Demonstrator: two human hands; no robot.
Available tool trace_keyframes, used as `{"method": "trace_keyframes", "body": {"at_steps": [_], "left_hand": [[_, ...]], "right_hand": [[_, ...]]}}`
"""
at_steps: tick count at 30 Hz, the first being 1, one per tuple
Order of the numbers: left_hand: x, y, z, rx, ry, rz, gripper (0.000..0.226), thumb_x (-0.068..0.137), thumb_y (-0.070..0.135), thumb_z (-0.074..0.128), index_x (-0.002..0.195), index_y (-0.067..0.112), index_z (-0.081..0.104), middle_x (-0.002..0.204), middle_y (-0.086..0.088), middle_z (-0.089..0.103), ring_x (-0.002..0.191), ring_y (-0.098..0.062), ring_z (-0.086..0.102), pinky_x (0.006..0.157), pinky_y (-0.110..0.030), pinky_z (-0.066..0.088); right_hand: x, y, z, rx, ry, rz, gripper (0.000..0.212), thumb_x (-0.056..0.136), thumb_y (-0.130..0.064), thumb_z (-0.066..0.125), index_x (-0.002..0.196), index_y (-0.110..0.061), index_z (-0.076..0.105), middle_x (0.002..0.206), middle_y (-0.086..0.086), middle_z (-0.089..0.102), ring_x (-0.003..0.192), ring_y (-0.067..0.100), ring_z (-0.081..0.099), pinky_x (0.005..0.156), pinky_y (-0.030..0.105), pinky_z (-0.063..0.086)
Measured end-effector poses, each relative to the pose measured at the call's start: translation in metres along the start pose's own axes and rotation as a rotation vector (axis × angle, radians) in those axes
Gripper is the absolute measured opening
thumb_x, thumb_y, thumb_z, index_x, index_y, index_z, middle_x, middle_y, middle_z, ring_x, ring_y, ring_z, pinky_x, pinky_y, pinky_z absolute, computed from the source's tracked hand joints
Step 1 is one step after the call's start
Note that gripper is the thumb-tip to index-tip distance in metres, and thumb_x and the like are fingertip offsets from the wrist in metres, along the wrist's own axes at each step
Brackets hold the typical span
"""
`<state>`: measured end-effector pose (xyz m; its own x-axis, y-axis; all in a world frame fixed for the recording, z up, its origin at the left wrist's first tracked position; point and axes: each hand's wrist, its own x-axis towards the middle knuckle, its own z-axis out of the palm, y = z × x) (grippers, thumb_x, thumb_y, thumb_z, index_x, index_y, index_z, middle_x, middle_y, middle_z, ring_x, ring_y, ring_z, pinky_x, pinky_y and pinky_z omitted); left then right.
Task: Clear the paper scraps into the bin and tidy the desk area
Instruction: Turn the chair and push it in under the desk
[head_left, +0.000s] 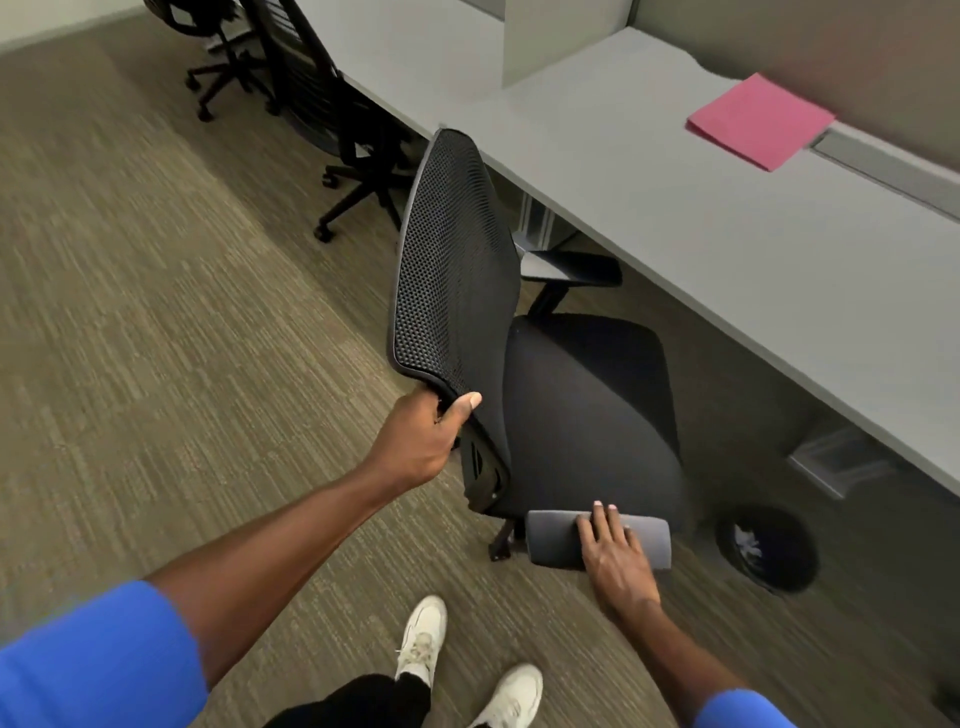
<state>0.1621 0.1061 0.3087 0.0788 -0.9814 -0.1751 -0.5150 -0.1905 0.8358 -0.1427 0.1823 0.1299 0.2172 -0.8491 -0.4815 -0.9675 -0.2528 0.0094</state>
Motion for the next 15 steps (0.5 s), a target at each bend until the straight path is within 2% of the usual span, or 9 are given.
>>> {"method": "trace_keyframes", "body": {"at_steps": [1,3,5,7,10,13,15], "left_hand": [[-0.006,0.007,0.009,0.016,0.011,0.002,0.034,0.104,0.049,0.061,0.094,0.016,0.069,0.079,0.006,0.071,0.074,-0.006,0.067,0.075,-0.037,0.055],[-0.018,0.02,0.027,0.053,0.035,-0.016,0.043,0.104,0.046,0.062,0.09,0.006,0.066,0.079,-0.011,0.072,0.077,-0.029,0.068,0.075,-0.047,0.055],[-0.03,0.031,0.044,0.093,0.037,-0.043,0.049,0.104,0.047,0.062,0.085,0.002,0.064,0.077,-0.018,0.071,0.077,-0.04,0.067,0.075,-0.051,0.054],[-0.039,0.037,0.056,0.119,0.011,-0.042,0.05,0.103,0.048,0.063,0.083,0.002,0.066,0.078,-0.016,0.072,0.078,-0.039,0.068,0.075,-0.049,0.054],[-0.051,0.039,0.064,0.109,-0.103,0.037,0.038,0.103,0.044,0.066,0.093,0.009,0.076,0.086,-0.001,0.078,0.084,-0.022,0.072,0.08,-0.037,0.056],[-0.049,0.031,0.053,0.116,-0.232,0.098,0.018,0.098,0.029,0.074,0.108,0.016,0.082,0.101,0.003,0.083,0.099,-0.014,0.078,0.092,-0.039,0.061],[-0.041,0.024,0.036,0.08,-0.245,0.058,0.016,0.093,0.014,0.076,0.101,0.024,0.084,0.096,0.008,0.084,0.094,-0.009,0.079,0.09,-0.04,0.063]], "right_hand": [[-0.005,0.005,0.0,0.009,-0.01,0.028,0.056,0.11,-0.008,0.023,0.166,-0.007,0.015,0.177,0.02,0.008,0.165,0.038,0.009,0.13,0.048,0.025],[-0.015,0.012,-0.002,0.04,-0.038,0.073,0.062,0.107,-0.007,0.033,0.165,-0.004,0.015,0.177,0.021,0.008,0.165,0.037,0.011,0.128,0.046,0.031],[-0.022,0.013,-0.009,0.1,-0.049,0.095,0.068,0.101,-0.009,0.047,0.164,-0.005,0.021,0.176,0.019,0.014,0.164,0.035,0.016,0.125,0.044,0.036],[-0.027,0.009,-0.02,0.184,-0.017,0.099,0.073,0.096,-0.012,0.057,0.162,-0.008,0.026,0.174,0.017,0.021,0.162,0.033,0.021,0.125,0.043,0.038],[-0.032,-0.008,-0.04,0.371,0.118,0.142,0.08,0.093,-0.016,0.065,0.163,-0.015,0.026,0.172,0.013,0.025,0.16,0.032,0.025,0.122,0.047,0.042],[-0.04,-0.03,-0.065,0.566,0.32,0.16,0.08,0.088,-0.025,0.071,0.159,-0.016,0.035,0.167,0.006,0.036,0.154,0.028,0.035,0.112,0.05,0.053],[-0.048,-0.043,-0.081,0.607,0.488,0.157,0.079,0.084,-0.027,0.075,0.156,-0.012,0.043,0.157,0.006,0.048,0.144,0.027,0.046,0.111,0.046,0.053]]}}
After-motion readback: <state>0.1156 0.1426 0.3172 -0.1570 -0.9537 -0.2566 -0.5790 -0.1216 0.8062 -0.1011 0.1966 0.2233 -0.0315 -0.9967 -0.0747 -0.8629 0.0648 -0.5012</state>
